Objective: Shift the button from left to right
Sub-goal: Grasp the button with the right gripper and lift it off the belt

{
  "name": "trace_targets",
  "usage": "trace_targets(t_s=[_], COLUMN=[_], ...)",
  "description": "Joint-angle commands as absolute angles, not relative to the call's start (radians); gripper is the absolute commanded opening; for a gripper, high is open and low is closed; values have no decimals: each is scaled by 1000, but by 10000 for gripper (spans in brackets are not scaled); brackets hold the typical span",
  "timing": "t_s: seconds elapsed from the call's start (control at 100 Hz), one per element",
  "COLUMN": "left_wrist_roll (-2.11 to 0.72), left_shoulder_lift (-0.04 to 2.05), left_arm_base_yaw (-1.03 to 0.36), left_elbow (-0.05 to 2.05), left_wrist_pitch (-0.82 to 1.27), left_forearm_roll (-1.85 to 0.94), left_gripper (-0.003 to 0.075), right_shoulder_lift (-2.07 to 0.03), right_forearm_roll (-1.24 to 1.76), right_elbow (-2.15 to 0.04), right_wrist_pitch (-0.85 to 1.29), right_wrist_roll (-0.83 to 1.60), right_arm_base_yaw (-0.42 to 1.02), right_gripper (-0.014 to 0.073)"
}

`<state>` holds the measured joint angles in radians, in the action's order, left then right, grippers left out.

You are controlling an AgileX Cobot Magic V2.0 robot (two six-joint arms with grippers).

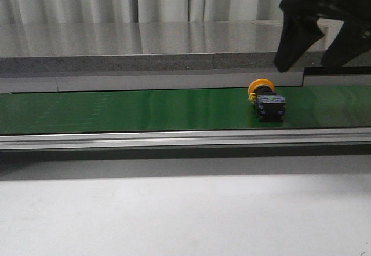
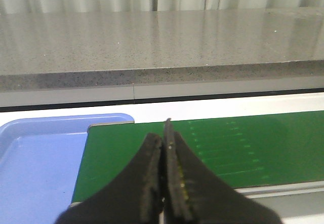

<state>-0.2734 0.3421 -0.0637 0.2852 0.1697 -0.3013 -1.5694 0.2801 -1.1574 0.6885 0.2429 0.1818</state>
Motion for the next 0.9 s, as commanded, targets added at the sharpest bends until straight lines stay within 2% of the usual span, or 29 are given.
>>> trace_targets(t_s=[0.0, 0.42, 0.54, 0.73, 0.8, 0.89], left_wrist_roll=[-274, -274, -274, -274, -274, -274], left_shoulder_lift=[345, 345, 345, 345, 345, 345], left_arm_base_yaw=[-73, -73, -73, -73, -73, -73], left_elbow=[312, 312, 312, 312, 312, 312], left_wrist_pitch=[88, 88, 88, 88, 88, 88], left_forearm_roll=[-315, -315, -315, -315, -315, -315], left_gripper=[-21, -21, -20, -20, -21, -21], right_shoulder_lift=[-1572, -1702, -1713, -1711, -1711, -1710], right_forearm_roll=[296, 236, 236, 236, 236, 236], right_elbow=[-1210, -1240, -1241, -1271, -1290, -1320], right_wrist_pitch=[647, 646, 652, 704, 728, 763], right_wrist_roll=[260, 260, 259, 259, 259, 259], right_arm_base_yaw=[194, 197, 197, 197, 197, 197], right_gripper=[598, 576, 470, 181, 132, 131])
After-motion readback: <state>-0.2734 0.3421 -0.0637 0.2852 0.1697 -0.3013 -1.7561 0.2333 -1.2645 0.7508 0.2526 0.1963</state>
